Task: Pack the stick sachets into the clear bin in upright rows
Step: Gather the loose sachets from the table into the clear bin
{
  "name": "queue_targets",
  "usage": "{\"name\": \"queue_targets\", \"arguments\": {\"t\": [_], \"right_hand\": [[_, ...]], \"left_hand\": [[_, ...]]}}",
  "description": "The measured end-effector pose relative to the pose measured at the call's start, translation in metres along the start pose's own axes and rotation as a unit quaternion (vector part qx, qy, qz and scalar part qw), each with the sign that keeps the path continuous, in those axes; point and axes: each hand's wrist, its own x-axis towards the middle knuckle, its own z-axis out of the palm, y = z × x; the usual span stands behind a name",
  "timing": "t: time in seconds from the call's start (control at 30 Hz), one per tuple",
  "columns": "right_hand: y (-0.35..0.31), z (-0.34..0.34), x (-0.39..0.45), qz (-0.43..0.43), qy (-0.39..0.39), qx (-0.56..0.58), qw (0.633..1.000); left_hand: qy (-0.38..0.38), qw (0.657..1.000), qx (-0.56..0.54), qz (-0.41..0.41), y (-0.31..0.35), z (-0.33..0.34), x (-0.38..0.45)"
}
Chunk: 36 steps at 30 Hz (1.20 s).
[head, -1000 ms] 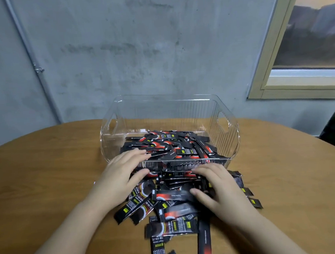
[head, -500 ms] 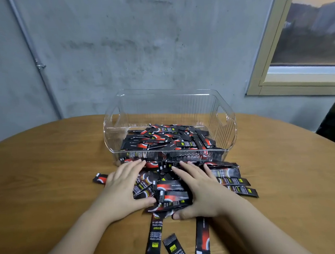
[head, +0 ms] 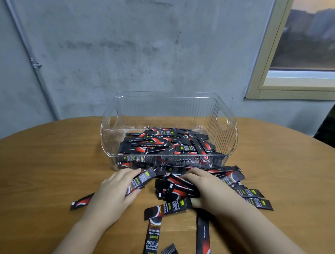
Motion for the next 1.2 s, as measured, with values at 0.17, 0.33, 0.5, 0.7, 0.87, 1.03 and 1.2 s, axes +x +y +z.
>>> {"name": "queue_targets", "arguments": {"t": [0.17, 0.33, 0.5, 0.7, 0.87, 1.03, 1.2], "right_hand": [[-0.006, -0.006, -0.006, -0.003, 0.032, -0.005, 0.999], [-0.007, -0.009, -0.008, -0.012, 0.068, -0.015, 0.997], [0.000, -0.023, -0.012, 0.003, 0.163, -0.009, 0.987], [0.014, -0.053, 0.018, -0.015, 0.283, -0.069, 0.957], [0.022, -0.075, 0.062, 0.040, 0.260, -0.125, 0.957], [0.024, -0.079, 0.071, 0.114, 0.096, -0.142, 0.979], [0.026, -0.064, 0.041, 0.056, 0.118, -0.077, 0.988]], "left_hand": [[0.015, 1.000, 0.008, 0.001, 0.001, -0.003, 0.001], [0.054, 0.998, -0.015, 0.016, 0.004, -0.009, 0.000], [0.128, 0.986, -0.007, 0.110, 0.009, -0.018, 0.004], [0.190, 0.962, 0.051, 0.187, 0.033, -0.052, 0.043], [0.241, 0.945, 0.050, 0.216, 0.059, -0.070, 0.093], [0.012, 0.993, 0.070, 0.094, 0.057, -0.054, 0.118], [-0.057, 0.995, 0.075, 0.034, 0.035, -0.038, 0.102]]}}
